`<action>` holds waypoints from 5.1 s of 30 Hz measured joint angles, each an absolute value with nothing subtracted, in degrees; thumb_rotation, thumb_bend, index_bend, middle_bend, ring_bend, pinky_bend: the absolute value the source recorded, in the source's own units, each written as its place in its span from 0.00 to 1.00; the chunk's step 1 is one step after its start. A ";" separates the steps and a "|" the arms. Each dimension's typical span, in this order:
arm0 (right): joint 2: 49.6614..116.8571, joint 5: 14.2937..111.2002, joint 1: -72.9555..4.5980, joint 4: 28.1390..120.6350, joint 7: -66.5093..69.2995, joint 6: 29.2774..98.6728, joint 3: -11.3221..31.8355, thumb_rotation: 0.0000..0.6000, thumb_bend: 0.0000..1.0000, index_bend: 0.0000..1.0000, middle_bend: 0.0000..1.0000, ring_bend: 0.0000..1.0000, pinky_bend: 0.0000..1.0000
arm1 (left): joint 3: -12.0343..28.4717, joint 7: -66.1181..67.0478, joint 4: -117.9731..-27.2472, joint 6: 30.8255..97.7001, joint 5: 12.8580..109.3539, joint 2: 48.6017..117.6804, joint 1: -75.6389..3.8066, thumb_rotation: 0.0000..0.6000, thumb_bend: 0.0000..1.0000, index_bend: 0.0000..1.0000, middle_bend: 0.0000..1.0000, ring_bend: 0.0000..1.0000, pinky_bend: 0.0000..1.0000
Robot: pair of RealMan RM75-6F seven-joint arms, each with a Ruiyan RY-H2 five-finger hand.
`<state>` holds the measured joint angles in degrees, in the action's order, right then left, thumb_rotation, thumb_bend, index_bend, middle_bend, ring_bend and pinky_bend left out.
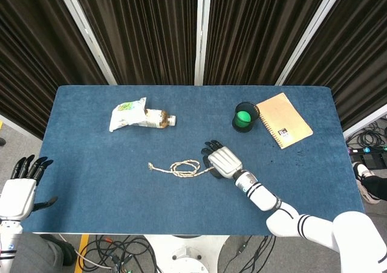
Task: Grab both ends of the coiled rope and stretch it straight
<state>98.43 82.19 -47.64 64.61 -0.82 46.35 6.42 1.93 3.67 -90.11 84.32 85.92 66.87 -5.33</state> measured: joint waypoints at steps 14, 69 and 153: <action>97.72 81.01 -46.93 66.47 -3.35 48.80 7.06 1.00 0.57 0.70 0.27 0.08 0.07 | 2.20 2.01 -89.59 82.48 88.56 66.47 -8.11 1.00 0.02 0.19 0.12 0.01 0.03; 90.58 75.08 -41.27 80.31 -8.62 56.43 9.36 1.00 0.67 0.74 0.29 0.09 0.06 | 7.44 4.94 -70.29 46.76 79.89 94.91 -44.52 1.00 0.27 0.50 0.15 0.01 0.03; 82.14 74.89 -19.60 74.97 6.22 65.43 3.68 1.00 0.32 0.06 0.13 0.00 0.00 | 0.33 -6.46 -64.50 64.51 83.13 86.81 -27.33 1.00 0.20 0.21 0.13 0.01 0.03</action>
